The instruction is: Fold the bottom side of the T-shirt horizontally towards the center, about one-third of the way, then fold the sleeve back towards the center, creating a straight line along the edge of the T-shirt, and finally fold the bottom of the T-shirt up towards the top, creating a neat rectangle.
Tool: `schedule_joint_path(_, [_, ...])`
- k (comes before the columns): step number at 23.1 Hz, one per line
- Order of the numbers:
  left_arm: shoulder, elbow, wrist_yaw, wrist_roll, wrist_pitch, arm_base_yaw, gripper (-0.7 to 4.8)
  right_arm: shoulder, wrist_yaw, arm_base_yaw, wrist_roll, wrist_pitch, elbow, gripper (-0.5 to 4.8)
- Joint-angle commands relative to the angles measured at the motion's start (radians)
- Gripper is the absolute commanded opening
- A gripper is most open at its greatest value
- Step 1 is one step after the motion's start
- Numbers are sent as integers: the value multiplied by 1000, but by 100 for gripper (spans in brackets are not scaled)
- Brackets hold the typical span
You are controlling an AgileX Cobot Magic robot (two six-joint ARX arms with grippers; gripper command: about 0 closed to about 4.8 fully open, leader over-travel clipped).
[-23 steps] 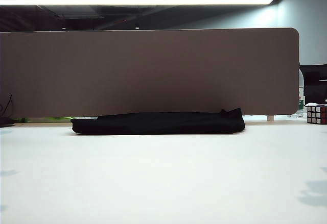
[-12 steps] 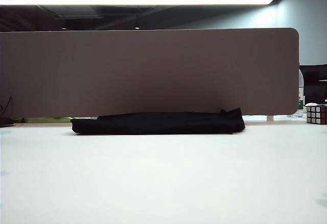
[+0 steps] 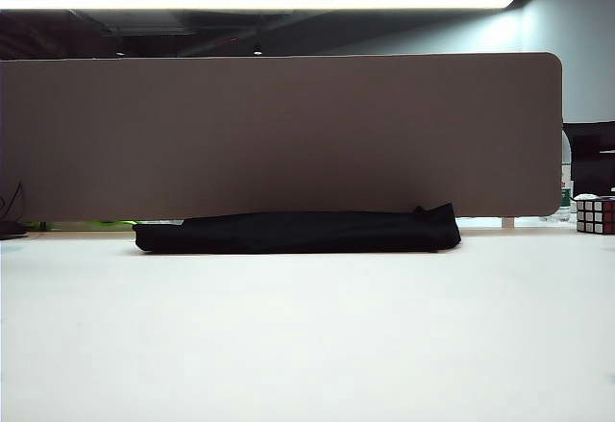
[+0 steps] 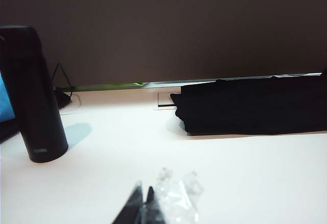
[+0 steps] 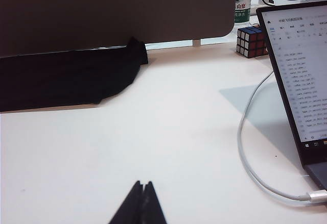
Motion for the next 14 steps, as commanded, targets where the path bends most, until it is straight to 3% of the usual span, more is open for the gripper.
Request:
schedule_joint_path(1, [0, 2, 0, 7, 10, 0, -5, -2, -55, 2, 5, 3, -6, -5])
schedule_joint_path(14, [0, 2, 0, 7, 10, 0, -5, -2, -68, 2, 5, -15, -6, -5])
